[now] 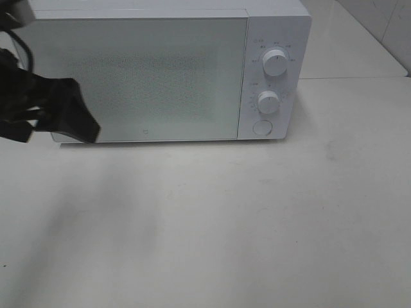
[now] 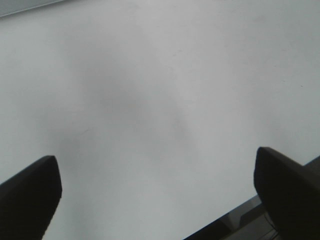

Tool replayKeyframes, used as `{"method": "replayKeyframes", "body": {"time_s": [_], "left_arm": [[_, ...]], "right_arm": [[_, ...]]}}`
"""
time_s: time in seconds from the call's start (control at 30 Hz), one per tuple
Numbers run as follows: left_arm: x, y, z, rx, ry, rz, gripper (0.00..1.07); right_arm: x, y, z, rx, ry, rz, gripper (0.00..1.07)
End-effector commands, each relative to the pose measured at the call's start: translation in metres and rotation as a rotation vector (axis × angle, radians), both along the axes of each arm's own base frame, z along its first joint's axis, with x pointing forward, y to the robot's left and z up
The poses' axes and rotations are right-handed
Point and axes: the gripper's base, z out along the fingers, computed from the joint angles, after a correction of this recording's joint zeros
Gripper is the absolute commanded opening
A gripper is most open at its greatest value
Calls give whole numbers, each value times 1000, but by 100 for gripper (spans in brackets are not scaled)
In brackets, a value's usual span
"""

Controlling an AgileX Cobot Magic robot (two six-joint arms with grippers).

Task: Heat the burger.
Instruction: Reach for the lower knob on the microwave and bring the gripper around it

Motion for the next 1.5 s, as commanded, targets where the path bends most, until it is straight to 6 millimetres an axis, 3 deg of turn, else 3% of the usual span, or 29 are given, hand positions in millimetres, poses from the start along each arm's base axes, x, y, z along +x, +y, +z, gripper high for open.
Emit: {"method": "replayKeyframes", "body": {"time_s": [0.03,0.23,0.37,0.53,0.73,0.97,1.23,1.5], "left_arm": [[-11,37,20,61,-3,113,100],[-24,63,34,119,-3,202,100],[-48,83,49,190,-37,278,100],[-75,94,53,237,-66,342,100],[-107,100,43,231,-100,339,100],[-144,106,17,244,-131,302,100],[-165,109,-9,237,-152,306,100],[-174,111,-4,220,-218,312,100]], "right_arm": [[-3,0,-1,-3,-27,-5,76],[-3,0,-1,-3,-27,-5,76],[-3,0,-1,-3,-27,-5,76],[-3,0,-1,-3,-27,-5,76],[-3,0,-1,-3,-27,-5,76],[-3,0,-1,-3,-27,-5,76],[-3,0,-1,-3,-27,-5,76],[-3,0,-1,-3,-27,-5,76]]}}
